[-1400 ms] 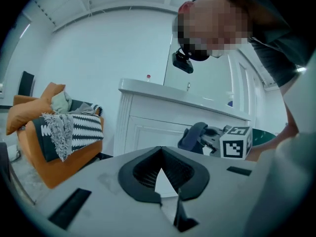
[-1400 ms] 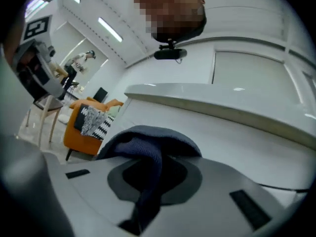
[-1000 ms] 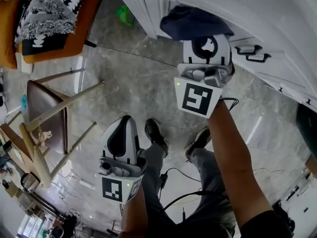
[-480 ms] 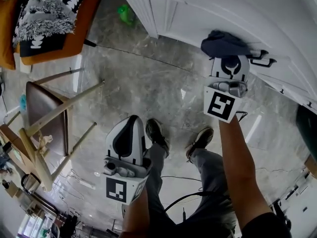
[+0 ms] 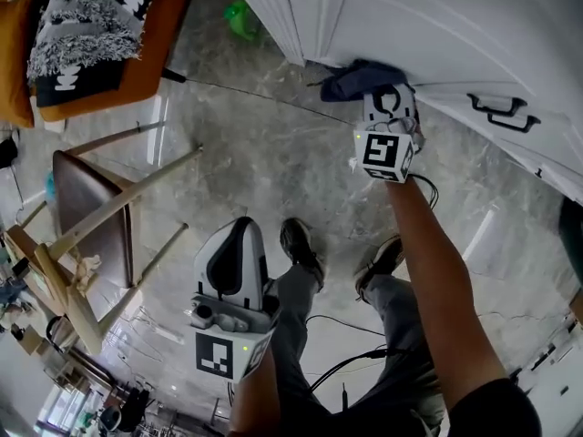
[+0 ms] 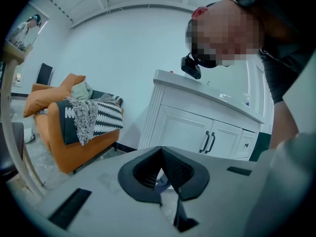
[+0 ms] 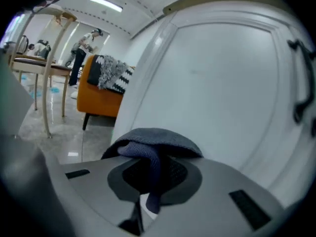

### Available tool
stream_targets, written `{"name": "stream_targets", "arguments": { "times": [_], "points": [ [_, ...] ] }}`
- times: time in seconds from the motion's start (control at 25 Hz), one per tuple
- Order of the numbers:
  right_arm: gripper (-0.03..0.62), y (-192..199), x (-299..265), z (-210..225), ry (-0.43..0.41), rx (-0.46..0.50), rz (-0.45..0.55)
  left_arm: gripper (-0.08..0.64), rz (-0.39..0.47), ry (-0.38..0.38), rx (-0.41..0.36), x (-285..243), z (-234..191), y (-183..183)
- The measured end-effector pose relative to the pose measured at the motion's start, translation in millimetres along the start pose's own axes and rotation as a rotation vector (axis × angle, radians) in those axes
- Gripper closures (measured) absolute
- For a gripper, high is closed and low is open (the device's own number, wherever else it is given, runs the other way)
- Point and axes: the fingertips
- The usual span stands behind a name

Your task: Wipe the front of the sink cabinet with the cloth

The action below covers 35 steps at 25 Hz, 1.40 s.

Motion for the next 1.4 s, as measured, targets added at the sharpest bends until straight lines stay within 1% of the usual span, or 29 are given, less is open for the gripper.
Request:
{"name": "stream_targets", "arguments": {
  "times": [0.08,0.12,0.16,0.2,0.28,0.44,0.52,0.56,0.64,0.72,0.8,0.84,0.92,1.04,1.12,1.2,1.28,1.4],
  "points": [
    [0.566,45,8,20,0.036,-0.016,-0.093,0.557,-0.001,0.006,0.004,0,2,1],
    [0.566,61,12,28,0.052,-0.017,-0.127,0.557,-0.002,0.010,0.005,0,4,2],
    [0.566,69,14,32,0.062,-0.018,-0.147,0.557,-0.003,0.013,0.006,0,5,3],
    [0.566,68,15,32,0.063,-0.019,-0.148,0.557,-0.004,0.015,0.007,-1,5,3],
    [0.566,43,10,21,0.037,-0.029,-0.100,0.557,-0.005,0.015,0.010,-3,6,4],
    [0.566,-51,-7,-22,-0.066,-0.033,0.077,0.557,-0.004,0.031,-0.008,-9,16,1],
    [0.566,-90,-6,-29,-0.089,-0.037,0.147,0.557,-0.005,0.037,-0.015,-11,20,0],
    [0.566,-103,0,-24,-0.084,-0.050,0.179,0.557,-0.006,0.038,-0.013,-12,22,-1],
    [0.566,-124,23,3,-0.045,-0.098,0.252,0.557,-0.004,0.038,-0.003,-12,23,-2],
    [0.566,-140,51,36,0.004,-0.173,0.301,0.557,-0.002,0.039,0.005,-11,23,-5],
    [0.566,-147,78,66,0.044,-0.241,0.298,0.557,0.004,0.044,0.009,-10,24,-9],
    [0.566,-149,91,79,0.063,-0.247,0.288,0.557,0.012,0.048,0.007,-10,26,-13],
    [0.566,-156,113,105,0.102,-0.233,0.274,0.557,0.033,0.055,0.000,-11,30,-21],
    [0.566,-163,142,139,0.140,-0.240,0.252,0.557,0.040,0.076,0.018,-14,39,-29],
    [0.566,-156,158,156,0.144,-0.268,0.217,0.557,0.049,0.089,0.010,-16,46,-34],
    [0.566,-149,177,175,0.177,-0.270,0.200,0.557,0.054,0.103,-0.001,-17,53,-38],
    [0.566,-141,197,195,0.217,-0.237,0.188,0.557,0.048,0.115,-0.005,-17,60,-40],
    [0.566,-126,214,206,0.211,-0.160,0.159,0.557,0.030,0.128,-0.009,-17,71,-40]
  ]
}}
Point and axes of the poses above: the fingertips, and each gripper's own axes: x backward along the fingers, z to its right, y out of its underside, and after that the axes turned 6 degrees about -z, right-handed
